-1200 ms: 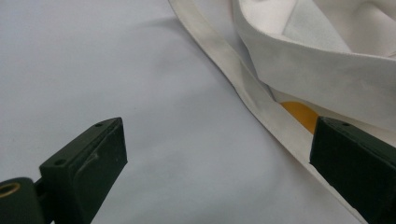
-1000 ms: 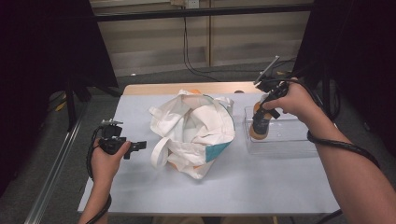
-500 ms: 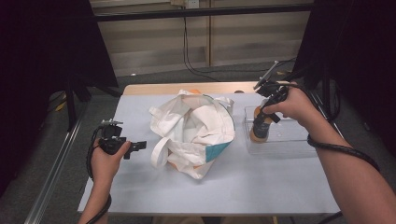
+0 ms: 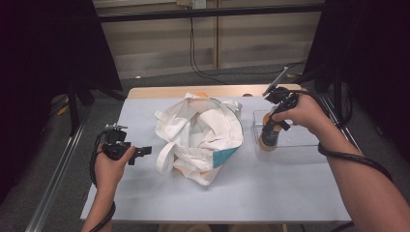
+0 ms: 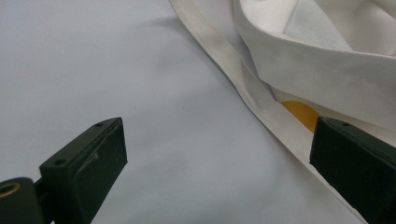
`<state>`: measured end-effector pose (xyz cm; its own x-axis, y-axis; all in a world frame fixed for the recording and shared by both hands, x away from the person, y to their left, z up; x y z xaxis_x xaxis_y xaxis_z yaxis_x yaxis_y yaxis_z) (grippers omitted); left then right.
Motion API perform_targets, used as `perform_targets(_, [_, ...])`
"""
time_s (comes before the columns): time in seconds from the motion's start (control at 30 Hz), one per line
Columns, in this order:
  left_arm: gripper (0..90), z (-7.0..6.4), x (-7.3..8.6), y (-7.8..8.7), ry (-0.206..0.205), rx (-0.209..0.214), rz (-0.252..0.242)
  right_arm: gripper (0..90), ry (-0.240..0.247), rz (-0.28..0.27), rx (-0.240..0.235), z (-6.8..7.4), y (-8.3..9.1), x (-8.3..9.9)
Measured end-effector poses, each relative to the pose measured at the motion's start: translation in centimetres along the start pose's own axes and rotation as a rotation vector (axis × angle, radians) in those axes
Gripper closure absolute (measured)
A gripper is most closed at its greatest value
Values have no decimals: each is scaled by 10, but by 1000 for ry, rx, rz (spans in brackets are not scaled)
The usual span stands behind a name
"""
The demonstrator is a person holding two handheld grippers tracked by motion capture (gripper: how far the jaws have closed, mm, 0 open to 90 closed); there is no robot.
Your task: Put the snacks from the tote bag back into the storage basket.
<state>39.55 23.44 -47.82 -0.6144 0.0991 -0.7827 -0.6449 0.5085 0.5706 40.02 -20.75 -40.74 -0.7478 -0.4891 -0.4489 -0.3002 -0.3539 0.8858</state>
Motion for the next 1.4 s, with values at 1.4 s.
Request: perform_targets(1.4, [38, -1, 2, -5, 9, 0, 6, 295, -25, 10, 2, 0, -27, 21])
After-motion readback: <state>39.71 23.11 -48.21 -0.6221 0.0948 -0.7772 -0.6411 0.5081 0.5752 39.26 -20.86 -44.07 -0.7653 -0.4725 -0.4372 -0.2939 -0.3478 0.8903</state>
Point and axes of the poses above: each handheld gripper's, and its own axes: y roughly backward along the jaws, x roughly out of its underside, z roughly to its left, the point moved 8 cm from there along -y, roughly forward along the jaws, and after that the axes turned 14 degrees about -z, right-handed, at the moved point
